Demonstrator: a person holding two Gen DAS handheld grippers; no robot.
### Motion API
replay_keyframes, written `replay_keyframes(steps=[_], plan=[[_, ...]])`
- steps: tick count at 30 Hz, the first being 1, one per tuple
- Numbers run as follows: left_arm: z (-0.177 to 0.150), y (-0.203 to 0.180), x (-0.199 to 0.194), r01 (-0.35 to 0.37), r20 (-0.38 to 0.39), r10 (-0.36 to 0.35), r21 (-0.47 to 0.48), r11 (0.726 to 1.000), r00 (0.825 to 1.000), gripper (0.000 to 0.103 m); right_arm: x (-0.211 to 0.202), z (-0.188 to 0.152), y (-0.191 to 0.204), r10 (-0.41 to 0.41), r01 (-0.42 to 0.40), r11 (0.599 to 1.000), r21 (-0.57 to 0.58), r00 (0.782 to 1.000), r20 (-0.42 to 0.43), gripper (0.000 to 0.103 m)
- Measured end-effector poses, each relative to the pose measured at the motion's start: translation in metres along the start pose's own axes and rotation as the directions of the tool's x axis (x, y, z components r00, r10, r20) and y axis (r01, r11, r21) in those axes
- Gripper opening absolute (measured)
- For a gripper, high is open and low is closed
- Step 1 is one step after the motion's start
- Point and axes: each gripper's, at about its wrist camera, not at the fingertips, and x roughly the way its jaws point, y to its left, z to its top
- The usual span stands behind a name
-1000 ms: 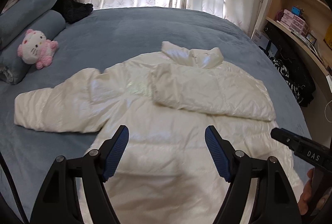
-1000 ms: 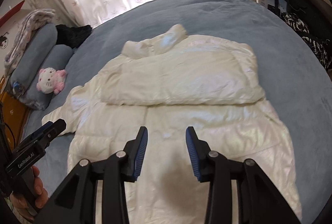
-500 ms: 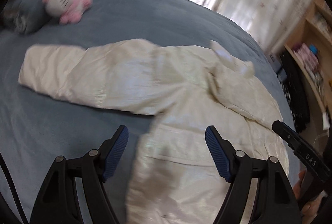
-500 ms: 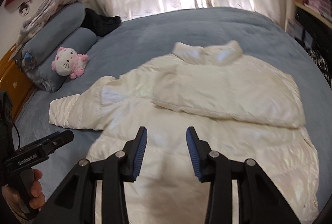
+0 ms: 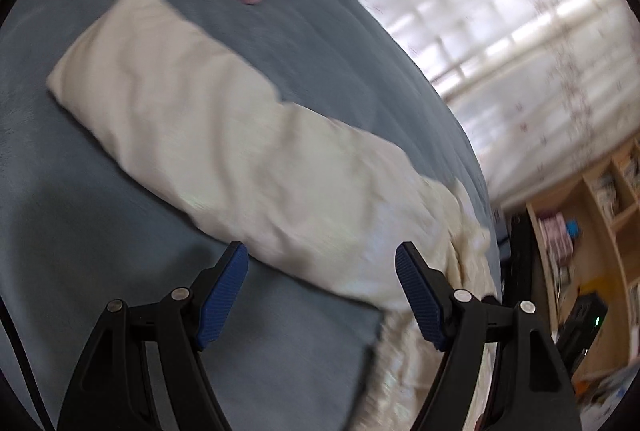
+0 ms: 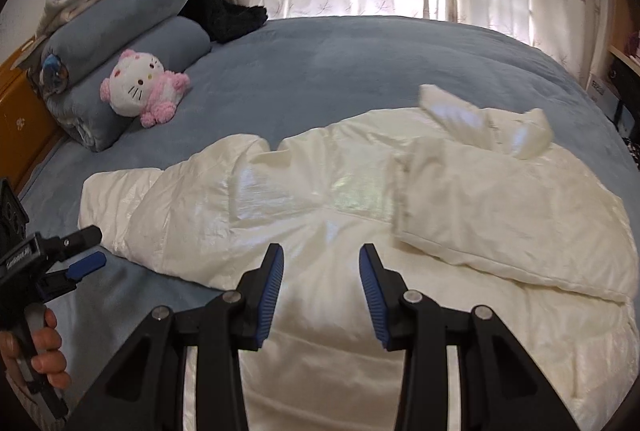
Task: Fold large clothes
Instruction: 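Grasp the other sleeve with the left tool and fold it across the body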
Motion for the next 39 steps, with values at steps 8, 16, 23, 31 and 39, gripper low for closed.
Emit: replay_keyframes(steps=[8, 16, 23, 31, 39], plan=[[0.027, 0.072, 0.027, -0.027, 0.054, 0.039, -0.210, 0.977, 0.998, 0.060, 0.037, -0.007, 0.014, 0.009, -0.010, 1.000, -0.016, 0.998, -0.059, 0.039], [0.043, 0.073, 0.027, -0.081, 0.155, 0.122, -0.251, 0.965, 0.980, 0.006, 0.043, -0.010, -0.002, 0.028, -0.025, 0.999, 0.039, 0.996, -0.080, 0.039], [0.050, -0.069, -0.004, -0.134, 0.288, 0.119, 0.032, 0.990, 0.950, 0.005, 0.010, -0.005, -0.026, 0.069, -0.067, 0.994, 0.090, 0.997, -0.022, 0.039], [-0.010, -0.275, -0.002, -0.046, 0.243, -0.070, 0.440, 0.897, 0.968, 0.005, -0.047, -0.010, -0.095, 0.065, -0.078, 0.977, 0.199, 0.996, 0.069, 0.039], [-0.137, -0.369, 0.110, 0.026, -0.010, -0.025, 0.626, 0.780, 1.000, 0.006, -0.074, -0.037, -0.199, -0.025, 0.000, 0.944, 0.330, 0.997, 0.074, 0.039]])
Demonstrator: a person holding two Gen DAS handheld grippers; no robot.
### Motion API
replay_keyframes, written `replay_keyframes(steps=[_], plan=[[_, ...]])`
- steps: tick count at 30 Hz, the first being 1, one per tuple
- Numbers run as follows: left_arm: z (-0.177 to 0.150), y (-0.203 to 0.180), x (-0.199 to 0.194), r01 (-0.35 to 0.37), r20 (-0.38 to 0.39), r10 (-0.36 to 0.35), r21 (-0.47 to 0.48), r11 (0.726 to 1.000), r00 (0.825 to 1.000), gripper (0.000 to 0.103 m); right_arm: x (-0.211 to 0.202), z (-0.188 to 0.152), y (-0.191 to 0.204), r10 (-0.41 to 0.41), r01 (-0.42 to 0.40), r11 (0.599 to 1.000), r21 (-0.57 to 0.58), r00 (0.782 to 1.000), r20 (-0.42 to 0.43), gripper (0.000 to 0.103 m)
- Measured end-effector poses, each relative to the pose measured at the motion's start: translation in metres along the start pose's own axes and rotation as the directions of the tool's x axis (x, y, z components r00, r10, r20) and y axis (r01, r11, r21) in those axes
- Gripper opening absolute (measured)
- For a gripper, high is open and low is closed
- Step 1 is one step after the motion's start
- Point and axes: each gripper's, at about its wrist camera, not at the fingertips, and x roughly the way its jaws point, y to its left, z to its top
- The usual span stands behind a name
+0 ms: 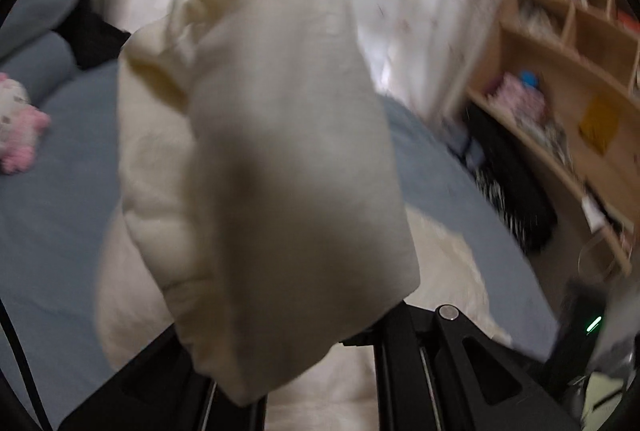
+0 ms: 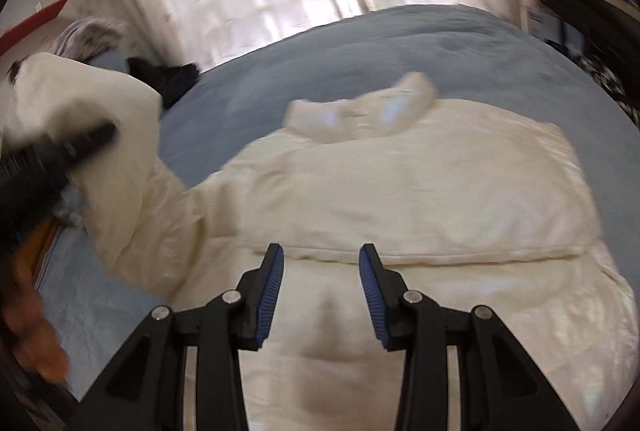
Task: Fold large clothes
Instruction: 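Grasp the other sleeve with the left tool and fold it across the body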
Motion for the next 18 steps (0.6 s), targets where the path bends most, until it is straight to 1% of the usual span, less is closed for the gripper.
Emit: replay_keyframes(steps=[1, 2, 5, 7, 8, 9, 10, 11, 12, 13, 16, 17, 18], plan=[[-0.008, -0.009, 0.014, 0.003, -0.031, -0.002, 0.011, 1.000, 1.000, 0.006, -0.001, 0.000, -0.009, -0.008, 0.008, 1.000, 0.009, 1.000, -0.001, 0.039], [-0.023, -0.020, 0.032, 0.005, -0.076, -0.003, 0.020, 1.000, 0.997, 0.006, -0.001, 0.001, -0.019, -0.017, 0.017, 1.000, 0.022, 1.000, -0.004, 0.039], [-0.054, -0.034, 0.066, -0.012, -0.166, 0.017, 0.031, 0.999, 0.986, 0.007, -0.002, 0.000, -0.046, -0.026, 0.027, 0.998, 0.062, 1.000, -0.014, 0.039], [-0.063, -0.034, 0.084, -0.030, -0.200, 0.037, 0.038, 0.999, 0.979, 0.014, -0.002, -0.001, -0.058, -0.023, 0.024, 0.996, 0.080, 1.000, -0.018, 0.039], [-0.070, -0.036, 0.086, -0.032, -0.208, 0.039, 0.040, 0.999, 0.977, 0.016, -0.002, -0.001, -0.063, -0.017, 0.019, 0.996, 0.086, 1.000, -0.021, 0.039], [-0.073, -0.037, 0.090, -0.027, -0.222, 0.035, 0.037, 0.999, 0.974, 0.022, -0.001, -0.002, -0.067, -0.013, 0.015, 0.996, 0.089, 1.000, -0.026, 0.039], [-0.075, -0.037, 0.094, -0.018, -0.237, 0.024, 0.028, 0.999, 0.971, 0.025, 0.000, -0.002, -0.069, -0.008, 0.011, 0.996, 0.092, 1.000, -0.029, 0.039], [-0.076, -0.037, 0.095, -0.009, -0.248, 0.013, 0.017, 1.000, 0.969, 0.036, 0.001, -0.004, -0.071, -0.001, 0.004, 0.996, 0.095, 0.999, -0.033, 0.039], [-0.073, -0.038, 0.099, -0.002, -0.254, 0.003, 0.005, 1.000, 0.967, 0.049, 0.003, -0.004, -0.072, 0.008, -0.004, 0.995, 0.098, 0.999, -0.037, 0.039], [-0.073, -0.038, 0.098, 0.010, -0.256, -0.012, -0.008, 1.000, 0.967, 0.058, 0.006, -0.004, -0.072, 0.018, -0.014, 0.995, 0.103, 0.999, -0.042, 0.040], [-0.070, -0.039, 0.093, 0.036, -0.248, -0.039, -0.016, 0.999, 0.968, 0.070, 0.009, -0.004, -0.073, 0.053, -0.046, 0.992, 0.115, 0.997, -0.057, 0.040], [-0.067, -0.035, 0.089, 0.038, -0.248, -0.040, -0.013, 0.999, 0.968, 0.071, 0.010, -0.004, -0.074, 0.068, -0.061, 0.991, 0.121, 0.996, -0.060, 0.042], [-0.067, -0.034, 0.083, 0.041, -0.250, -0.042, -0.009, 0.999, 0.967, 0.071, 0.010, -0.004, -0.076, 0.083, -0.074, 0.989, 0.131, 0.995, -0.061, 0.048]])
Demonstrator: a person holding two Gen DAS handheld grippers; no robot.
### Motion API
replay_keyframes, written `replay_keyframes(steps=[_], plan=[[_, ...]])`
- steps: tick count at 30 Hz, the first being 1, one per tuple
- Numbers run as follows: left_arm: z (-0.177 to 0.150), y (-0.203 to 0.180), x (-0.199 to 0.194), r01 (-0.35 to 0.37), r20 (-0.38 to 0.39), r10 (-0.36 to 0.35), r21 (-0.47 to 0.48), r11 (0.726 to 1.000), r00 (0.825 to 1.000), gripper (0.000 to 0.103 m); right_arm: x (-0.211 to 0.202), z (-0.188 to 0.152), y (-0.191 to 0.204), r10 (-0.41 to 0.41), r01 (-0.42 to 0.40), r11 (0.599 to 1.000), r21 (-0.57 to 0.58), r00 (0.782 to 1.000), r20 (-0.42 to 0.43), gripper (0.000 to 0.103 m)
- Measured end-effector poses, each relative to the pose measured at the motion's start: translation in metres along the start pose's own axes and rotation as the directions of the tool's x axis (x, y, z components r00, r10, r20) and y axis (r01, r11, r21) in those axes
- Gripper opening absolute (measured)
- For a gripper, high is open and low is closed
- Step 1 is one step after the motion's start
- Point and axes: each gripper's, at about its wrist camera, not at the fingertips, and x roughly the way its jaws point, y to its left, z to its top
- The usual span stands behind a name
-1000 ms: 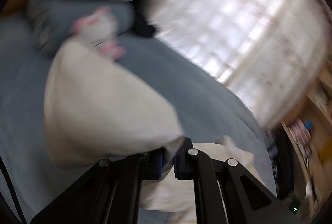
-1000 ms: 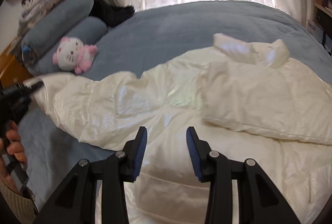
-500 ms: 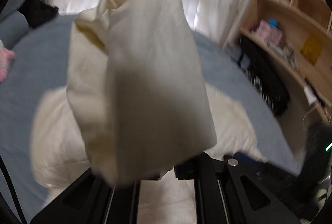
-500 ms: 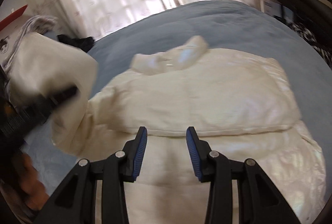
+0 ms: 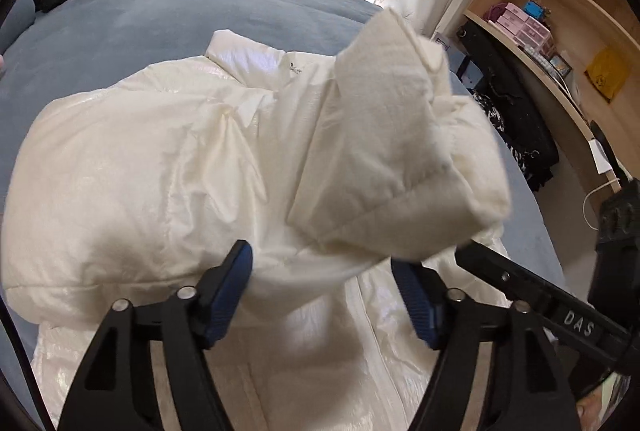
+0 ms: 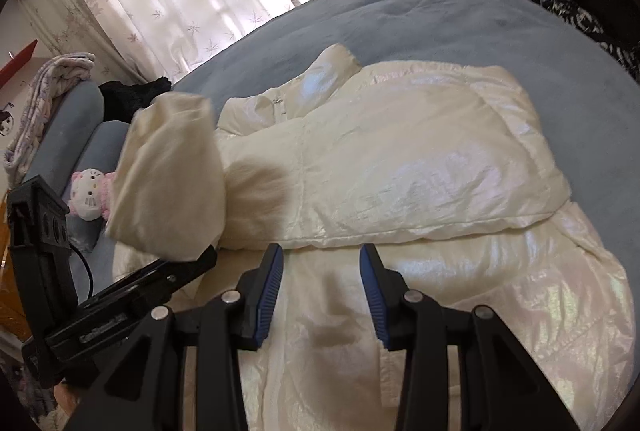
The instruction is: Fold large clothes
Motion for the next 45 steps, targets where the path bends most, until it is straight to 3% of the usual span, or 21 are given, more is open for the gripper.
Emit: replay_keyframes(steps=[6, 9, 14, 19, 23, 24, 26, 27, 29, 32, 35, 38, 39, 41, 42, 43, 44, 45], plan=[[-0.013, 0.022, -0.044, 0.019, 0.006, -0.019, 0.027, 0.999, 1.000, 0.071, -0.006, 0.003, -0.008, 0.048, -0.048, 0.999, 0.025, 0.999, -0.014, 0.068], [-0.013, 0.038, -0.051, -0.008, 0.028, 0.007, 0.038, 0.999, 1.000, 0.071, -0.008, 0.006, -0.012, 0.077, -0.076, 0.997, 0.034, 0.997, -0.028, 0.069], [-0.003, 0.068, -0.071, -0.112, 0.075, 0.110, 0.029, 0.993, 0.991, 0.071, 0.002, 0.016, -0.014, 0.085, -0.083, 0.996, 0.027, 0.993, -0.078, 0.069], [0.006, 0.116, -0.083, -0.146, 0.101, 0.154, -0.080, 0.986, 0.983, 0.071, 0.030, 0.031, 0.000, 0.108, -0.108, 0.994, 0.004, 0.985, -0.135, 0.069], [0.006, 0.157, -0.079, -0.170, 0.089, 0.188, -0.185, 0.968, 0.978, 0.071, 0.062, 0.036, 0.015, 0.070, -0.076, 0.997, -0.031, 0.984, -0.162, 0.069], [0.005, 0.165, -0.078, -0.174, 0.083, 0.195, -0.205, 0.963, 0.977, 0.071, 0.067, 0.037, 0.018, 0.051, -0.058, 0.997, -0.043, 0.985, -0.167, 0.067], [0.005, 0.176, -0.073, -0.187, 0.073, 0.208, -0.227, 0.956, 0.975, 0.071, 0.074, 0.039, 0.027, 0.046, -0.060, 0.996, -0.070, 0.981, -0.186, 0.033], [0.006, 0.180, -0.073, -0.191, 0.072, 0.213, -0.236, 0.953, 0.974, 0.070, 0.072, 0.042, 0.034, 0.067, -0.085, 0.992, -0.090, 0.980, -0.185, 0.011], [0.009, 0.184, -0.074, -0.190, 0.088, 0.218, -0.252, 0.949, 0.972, 0.068, 0.053, 0.052, 0.048, 0.105, -0.120, 0.982, -0.143, 0.988, -0.112, 0.009], [0.019, 0.180, -0.075, -0.185, 0.129, 0.220, -0.244, 0.952, 0.967, 0.066, 0.018, 0.074, 0.057, 0.150, -0.143, 0.974, -0.175, 0.988, 0.024, 0.009], [0.033, 0.169, -0.070, -0.193, 0.162, 0.231, -0.222, 0.956, 0.959, 0.066, 0.005, 0.097, 0.043, 0.126, -0.112, 0.983, -0.144, 0.988, 0.091, 0.009], [0.043, 0.162, -0.050, -0.227, 0.154, 0.260, -0.205, 0.952, 0.953, 0.064, 0.026, 0.104, 0.016, 0.068, -0.065, 0.995, -0.073, 0.997, 0.034, 0.009], [0.044, 0.160, -0.042, -0.256, 0.143, 0.285, -0.191, 0.948, 0.948, 0.058, 0.039, 0.101, 0.006, 0.032, -0.033, 0.997, -0.063, 0.999, -0.009, 0.009], [0.046, 0.158, -0.021, -0.354, 0.104, 0.370, -0.147, 0.924, 0.923, 0.054, 0.062, 0.091, -0.011, -0.046, 0.042, 0.997, -0.065, 0.997, -0.057, 0.012], [0.046, 0.160, -0.009, -0.408, 0.083, 0.420, -0.128, 0.904, 0.904, 0.054, 0.074, 0.085, -0.019, -0.079, 0.074, 0.995, -0.068, 0.994, -0.076, 0.020], [0.045, 0.163, 0.000, -0.440, 0.070, 0.449, -0.119, 0.890, 0.891, 0.054, 0.084, 0.081, -0.023, -0.094, 0.088, 0.994, -0.070, 0.992, -0.087, 0.034], [0.044, 0.168, 0.007, -0.458, 0.057, 0.466, -0.120, 0.881, 0.883, 0.054, 0.089, 0.076, -0.027, -0.086, 0.080, 0.994, -0.074, 0.993, -0.080, 0.035], [0.044, 0.172, 0.012, -0.452, 0.050, 0.462, -0.132, 0.882, 0.886, 0.055, 0.090, 0.073, -0.025, -0.090, 0.084, 0.991, -0.101, 0.994, -0.055, 0.036]])
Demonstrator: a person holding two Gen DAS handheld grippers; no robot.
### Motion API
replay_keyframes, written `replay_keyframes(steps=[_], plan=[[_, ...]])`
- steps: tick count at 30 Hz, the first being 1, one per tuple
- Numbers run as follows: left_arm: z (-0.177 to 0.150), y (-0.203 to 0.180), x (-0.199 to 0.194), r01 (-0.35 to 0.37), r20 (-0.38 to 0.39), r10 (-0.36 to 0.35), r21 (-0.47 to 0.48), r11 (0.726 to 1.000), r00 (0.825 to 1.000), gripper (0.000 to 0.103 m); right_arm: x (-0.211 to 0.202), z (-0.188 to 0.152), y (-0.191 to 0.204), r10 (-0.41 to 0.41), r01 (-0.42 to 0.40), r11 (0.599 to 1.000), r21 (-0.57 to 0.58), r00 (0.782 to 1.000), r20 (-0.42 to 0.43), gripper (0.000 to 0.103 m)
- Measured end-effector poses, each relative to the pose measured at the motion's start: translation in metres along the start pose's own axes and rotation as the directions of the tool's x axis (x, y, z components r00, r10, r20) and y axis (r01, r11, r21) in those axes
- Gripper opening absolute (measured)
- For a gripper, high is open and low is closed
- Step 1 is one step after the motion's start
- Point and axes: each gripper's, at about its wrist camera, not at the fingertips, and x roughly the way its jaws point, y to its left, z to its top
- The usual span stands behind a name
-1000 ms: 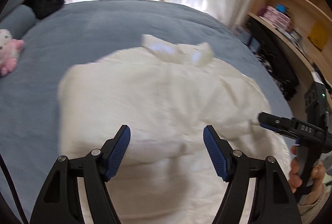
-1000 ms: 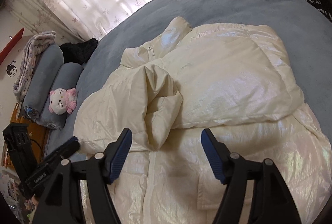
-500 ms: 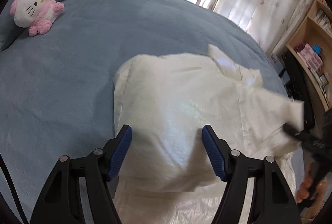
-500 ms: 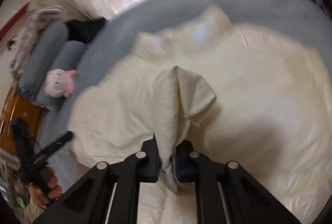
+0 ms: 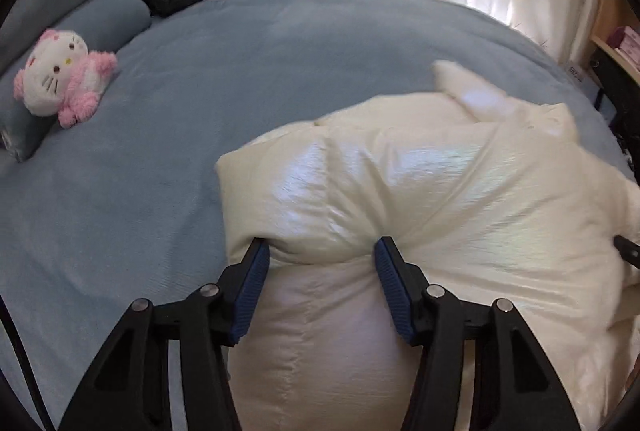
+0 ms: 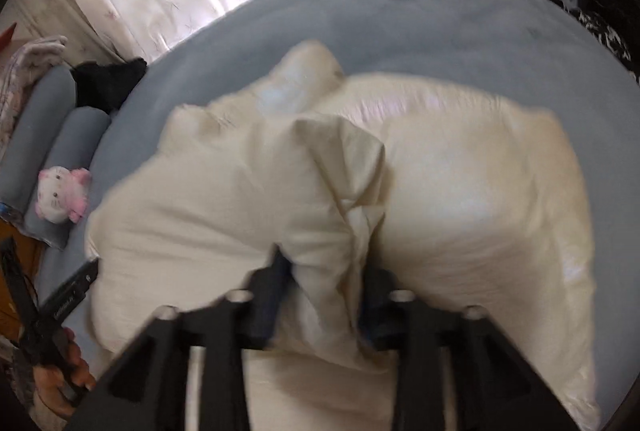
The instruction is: Fold large clothes
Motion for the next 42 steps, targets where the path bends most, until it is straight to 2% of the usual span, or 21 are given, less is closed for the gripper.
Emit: replay_keyframes(steps=[4, 7, 11, 14, 17, 21, 24, 26, 29, 30, 31, 33, 37, 42], plan=[[0.006, 0.008, -0.001, 0.020, -0.023, -0.020, -0.030, 0.999, 1.000, 0.055, -0.006, -0.001, 0.024, -0.133, 0.136, 0.981, -0.138, 0.991, 0.032, 0.042], [0.010, 0.012, -0.018, 0.016, 0.000, -0.016, -0.017, 1.000, 1.000, 0.055, -0.026, 0.005, 0.027, -0.166, 0.169, 0.977, -0.133, 0.986, 0.035, 0.044], [0.016, 0.010, -0.052, 0.055, 0.067, -0.053, -0.018, 0.998, 0.996, 0.055, -0.064, 0.013, 0.027, -0.109, 0.118, 0.991, -0.060, 0.985, 0.134, 0.048], [0.023, -0.002, -0.069, 0.106, 0.102, -0.103, -0.018, 0.994, 0.989, 0.053, -0.070, 0.016, 0.048, -0.030, 0.042, 0.996, -0.072, 0.987, 0.161, 0.050], [0.028, -0.024, -0.073, 0.148, 0.119, -0.146, -0.008, 0.989, 0.982, 0.052, -0.050, 0.020, 0.080, 0.013, 0.005, 0.993, -0.115, 0.988, 0.151, 0.050], [0.029, -0.059, -0.060, 0.179, 0.114, -0.177, -0.011, 0.984, 0.978, 0.051, -0.013, 0.023, 0.124, 0.052, -0.030, 0.983, -0.179, 0.992, 0.118, 0.050], [0.032, -0.072, -0.038, 0.186, 0.095, -0.182, -0.040, 0.982, 0.979, 0.039, 0.008, 0.026, 0.134, 0.046, -0.024, 0.981, -0.191, 0.993, 0.108, 0.050], [0.033, -0.076, -0.024, 0.189, 0.088, -0.185, -0.047, 0.981, 0.979, 0.040, 0.022, 0.031, 0.122, 0.009, 0.011, 0.984, -0.177, 0.994, 0.113, 0.050], [0.028, -0.081, -0.004, 0.153, 0.081, -0.152, -0.015, 0.988, 0.985, 0.040, 0.038, 0.038, 0.087, -0.047, 0.060, 0.988, -0.144, 0.995, 0.091, 0.045], [0.025, -0.080, -0.001, 0.143, 0.081, -0.142, -0.001, 0.990, 0.987, 0.040, 0.040, 0.039, 0.076, -0.057, 0.069, 0.987, -0.143, 0.994, 0.088, 0.033], [0.024, -0.079, 0.002, 0.129, 0.082, -0.130, 0.016, 0.991, 0.988, 0.040, 0.041, 0.038, 0.064, -0.073, 0.086, 0.985, -0.151, 0.993, 0.089, 0.016], [0.023, -0.076, 0.008, 0.118, 0.085, -0.121, 0.048, 0.992, 0.989, 0.041, 0.038, 0.034, 0.042, -0.091, 0.104, 0.980, -0.168, 0.992, 0.083, 0.000], [0.023, -0.066, 0.018, 0.119, 0.065, -0.122, 0.057, 0.991, 0.990, 0.041, 0.033, 0.027, 0.020, -0.090, 0.106, 0.979, -0.176, 0.991, 0.100, 0.000], [0.017, -0.055, 0.027, 0.136, 0.071, -0.139, 0.049, 0.990, 0.988, 0.041, 0.043, 0.020, 0.015, -0.084, 0.100, 0.981, -0.167, 0.992, 0.099, 0.000]])
